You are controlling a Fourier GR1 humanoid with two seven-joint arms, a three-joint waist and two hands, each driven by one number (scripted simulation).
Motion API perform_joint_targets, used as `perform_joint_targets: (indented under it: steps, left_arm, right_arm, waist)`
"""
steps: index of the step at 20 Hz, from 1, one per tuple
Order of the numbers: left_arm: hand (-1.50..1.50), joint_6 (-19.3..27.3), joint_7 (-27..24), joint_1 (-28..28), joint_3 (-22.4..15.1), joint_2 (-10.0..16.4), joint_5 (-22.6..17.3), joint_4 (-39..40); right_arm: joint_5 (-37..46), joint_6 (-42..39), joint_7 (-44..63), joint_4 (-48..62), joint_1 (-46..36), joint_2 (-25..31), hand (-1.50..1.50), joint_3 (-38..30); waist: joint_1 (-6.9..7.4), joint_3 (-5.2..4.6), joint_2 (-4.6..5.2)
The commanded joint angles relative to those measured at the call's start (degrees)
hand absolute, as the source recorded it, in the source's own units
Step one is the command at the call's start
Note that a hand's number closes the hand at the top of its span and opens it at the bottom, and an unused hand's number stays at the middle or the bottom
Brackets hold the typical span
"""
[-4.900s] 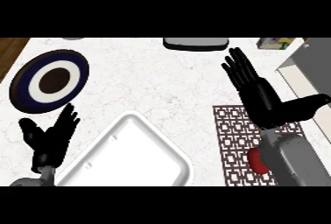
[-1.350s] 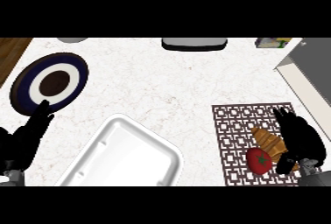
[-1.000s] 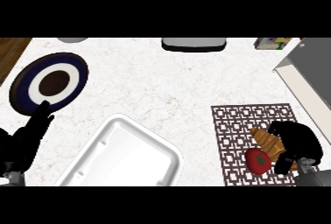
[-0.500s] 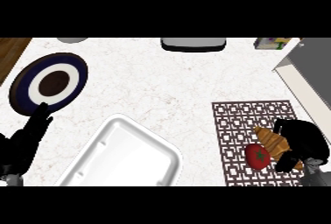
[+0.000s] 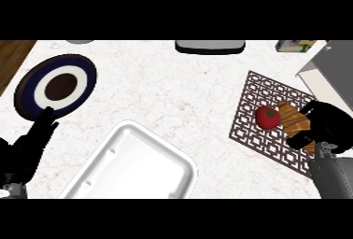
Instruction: Pick the croissant from the placemat and place it in the tiered shelf
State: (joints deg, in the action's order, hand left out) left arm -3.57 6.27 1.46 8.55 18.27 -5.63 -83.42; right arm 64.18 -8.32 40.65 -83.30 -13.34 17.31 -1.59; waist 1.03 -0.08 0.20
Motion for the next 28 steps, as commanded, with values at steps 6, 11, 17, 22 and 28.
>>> perform_joint_targets:
  steps: [6, 11, 17, 22, 28]
  left_arm:
    - [0.00, -0.03, 1.78, -2.76, 0.82, 0.52, -0.05, 2.06]
    - [0.00, 0.53, -0.92, 0.46, 0.25, -1.10, 1.08, 1.85]
    - [0.00, -1.84, 0.43, 0.35, 1.52, 0.78, -0.44, 0.33]
    - [0.00, -1.34, -2.18, 2.31, 1.71, -0.25, 0.62, 1.24]
    - [0.00, -0.49, -1.79, -1.64, 1.59, -0.55, 1.59, 3.75]
  right_arm:
    - [6.76, -0.10, 26.39, -0.10, -21.23, -6.82, 1.50, -5.85]
    - [7.90, -1.70, 31.36, -7.40, -27.76, -9.76, 1.50, -8.43]
    - [11.95, -3.19, 32.20, -14.80, -32.62, -9.89, 1.50, -10.68]
    - [17.82, -7.08, 34.40, -16.98, -38.79, -11.73, 1.50, -9.60]
    - [22.18, -10.94, 30.56, -11.97, -47.77, -6.35, 1.50, -14.56]
  waist:
    - [-0.50, 0.00, -0.21]
    - [-0.91, -0.02, -0.48]
    - [-1.00, 0.03, -0.51]
    - [-0.67, 0.02, -0.45]
    - [-0.94, -0.01, -0.30]
